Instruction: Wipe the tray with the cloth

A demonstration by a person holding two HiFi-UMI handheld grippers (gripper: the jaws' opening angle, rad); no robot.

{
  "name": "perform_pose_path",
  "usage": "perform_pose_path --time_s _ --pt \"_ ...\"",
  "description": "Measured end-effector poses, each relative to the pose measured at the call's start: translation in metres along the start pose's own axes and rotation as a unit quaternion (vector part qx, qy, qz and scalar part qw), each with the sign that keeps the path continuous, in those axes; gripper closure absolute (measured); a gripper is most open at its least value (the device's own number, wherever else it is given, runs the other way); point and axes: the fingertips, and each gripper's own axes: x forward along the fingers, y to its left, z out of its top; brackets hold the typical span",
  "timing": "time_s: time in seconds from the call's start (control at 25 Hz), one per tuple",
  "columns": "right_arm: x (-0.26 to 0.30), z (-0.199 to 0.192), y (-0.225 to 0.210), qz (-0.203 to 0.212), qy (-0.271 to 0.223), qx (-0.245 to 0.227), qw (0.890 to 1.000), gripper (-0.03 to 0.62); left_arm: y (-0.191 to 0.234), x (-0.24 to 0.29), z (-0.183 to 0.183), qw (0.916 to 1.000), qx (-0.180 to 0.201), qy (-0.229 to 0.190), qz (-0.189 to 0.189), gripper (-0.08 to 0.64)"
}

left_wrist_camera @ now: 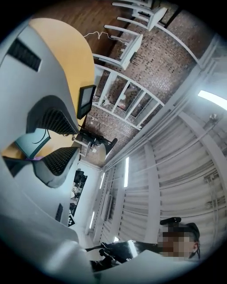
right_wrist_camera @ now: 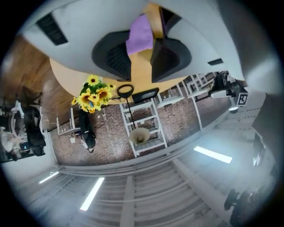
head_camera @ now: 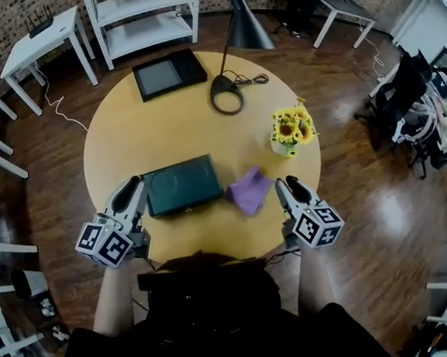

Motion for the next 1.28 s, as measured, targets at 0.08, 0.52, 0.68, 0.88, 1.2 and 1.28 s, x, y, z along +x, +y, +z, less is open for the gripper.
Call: perform_pose_path --time_s 0.08,0.52,0.68,0.88,1.2,1.28 --pt "-0.011 0.015 0.003 -0.008 -0.038 -0.006 0.999 0.509 0.003 -0.006 0.007 0.9999 -0.002 -0.014 0.005 0.480" --pt "-0.015 0.048 0.005 -0.049 -0.126 0.031 0.990 0.591 0.032 -0.043 0.013 0.9970 0.042 -0.024 0.060 0.505" --pt "-0.013 0.058 0.012 -0.045 -0.139 0.011 0.989 0.591 0.039 -0.050 0.007 0.9970 0.026 -0.025 0.069 0.505" --pt "-0.030 0.060 -0.008 -0.058 -0.154 0.025 0.986 0.592 0.048 -0.052 0.011 0.9967 0.001 -0.039 0.071 0.505" --pt "-0.045 0.076 -0.036 -0.097 -0.176 0.032 0.979 0.591 0.081 -0.072 0.031 0.9936 0.026 -0.050 0.098 0.505" --pt "-0.042 0.076 -0.030 -0.095 -0.172 0.022 0.980 0.591 0.085 -0.075 0.032 0.9922 0.038 -0.049 0.108 0.505"
